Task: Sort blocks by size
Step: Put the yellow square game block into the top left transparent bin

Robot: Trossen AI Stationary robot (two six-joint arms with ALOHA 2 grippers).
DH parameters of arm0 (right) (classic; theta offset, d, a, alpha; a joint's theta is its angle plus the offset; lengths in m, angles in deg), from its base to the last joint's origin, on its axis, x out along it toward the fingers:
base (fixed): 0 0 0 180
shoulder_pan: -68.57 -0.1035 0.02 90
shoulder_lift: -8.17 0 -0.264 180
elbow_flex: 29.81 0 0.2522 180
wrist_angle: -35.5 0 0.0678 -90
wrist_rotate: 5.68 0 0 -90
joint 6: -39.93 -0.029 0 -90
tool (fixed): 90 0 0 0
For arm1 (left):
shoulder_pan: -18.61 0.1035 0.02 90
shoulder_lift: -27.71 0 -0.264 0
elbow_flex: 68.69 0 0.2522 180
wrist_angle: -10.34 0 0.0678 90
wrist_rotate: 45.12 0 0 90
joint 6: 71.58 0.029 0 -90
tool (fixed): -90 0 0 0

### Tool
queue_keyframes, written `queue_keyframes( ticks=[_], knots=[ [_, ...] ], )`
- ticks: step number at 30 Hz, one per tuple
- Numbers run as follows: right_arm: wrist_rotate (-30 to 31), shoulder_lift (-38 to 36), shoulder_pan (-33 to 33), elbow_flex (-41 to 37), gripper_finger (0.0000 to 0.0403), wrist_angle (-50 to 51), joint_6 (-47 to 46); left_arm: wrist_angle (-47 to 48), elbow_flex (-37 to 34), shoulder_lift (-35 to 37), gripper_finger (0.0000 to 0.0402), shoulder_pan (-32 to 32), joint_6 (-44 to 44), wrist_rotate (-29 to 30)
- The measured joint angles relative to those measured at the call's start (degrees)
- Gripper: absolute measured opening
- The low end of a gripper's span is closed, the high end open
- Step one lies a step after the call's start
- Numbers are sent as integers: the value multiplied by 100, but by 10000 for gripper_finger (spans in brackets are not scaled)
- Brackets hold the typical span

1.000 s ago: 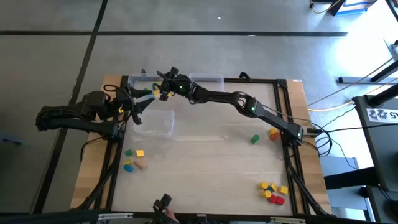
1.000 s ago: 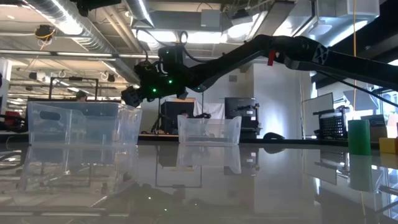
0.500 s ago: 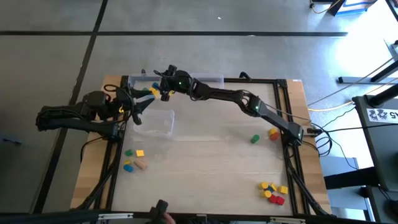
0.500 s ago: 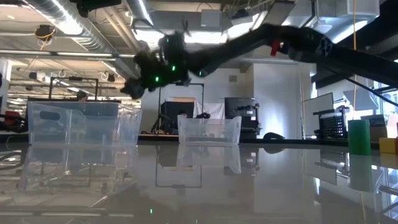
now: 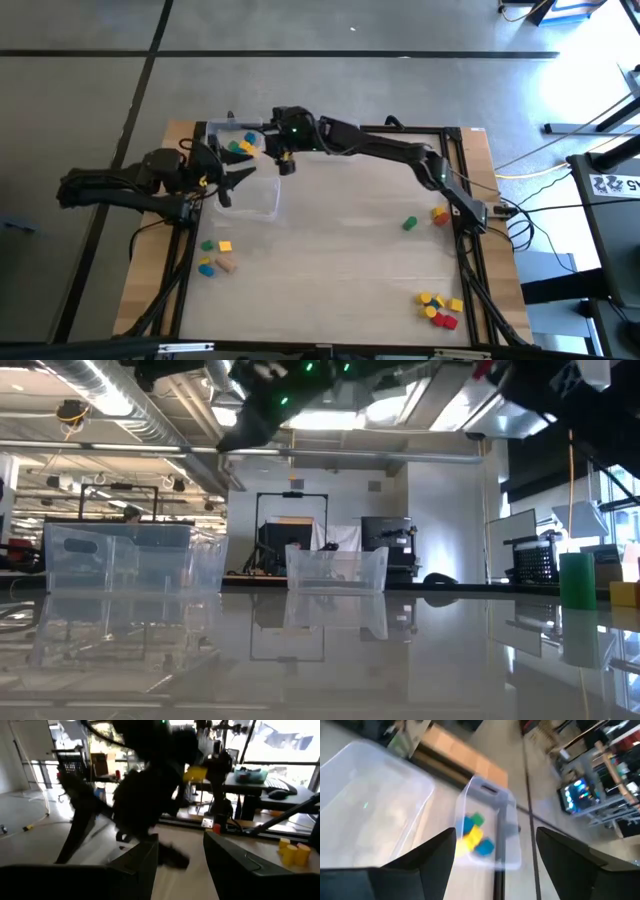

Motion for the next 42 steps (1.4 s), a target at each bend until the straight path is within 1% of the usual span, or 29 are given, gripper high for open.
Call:
queue_keyframes(
  ticks=[7,13,16,19,21,24,29,33,36,39,42],
  knots=[
    [599,-749,-402,0,280,1892,74,7,0,-600,155,4,-382,7],
    [1320,-1125,-887,0,280,3353,-225,-122,-1,-1267,155,2,-676,7],
    [1394,-1244,-1148,-35,280,4044,-533,-205,-2,-1622,155,2,-753,7],
    [1526,-1453,-1420,-341,280,4389,-808,-274,-2,-1965,155,0,-782,7],
    [1738,-1678,-1596,-676,280,4462,-978,-314,-2,-2172,155,0,-876,9],
    [1998,-2149,-1850,-1412,280,4373,-1231,-350,-2,-2463,155,0,-1007,9],
    [2083,-3199,-2226,-2999,280,4114,-1913,-651,-2,-2967,155,-18,-1139,11],
    [2076,-4070,-2665,-4151,280,4075,-2794,-841,-2,-3309,155,-93,-1204,13],
    [2015,-4566,-3054,-4806,280,4176,-3626,-991,-2,-3548,155,-149,-1198,11],
    [1972,-4925,-3434,-5316,280,4331,-4417,-1229,-2,-3766,155,-158,-1206,12],
    [1957,-5111,-3753,-5721,280,4584,-5074,-1453,-2,-3972,155,-157,-1233,13]
  ],
)
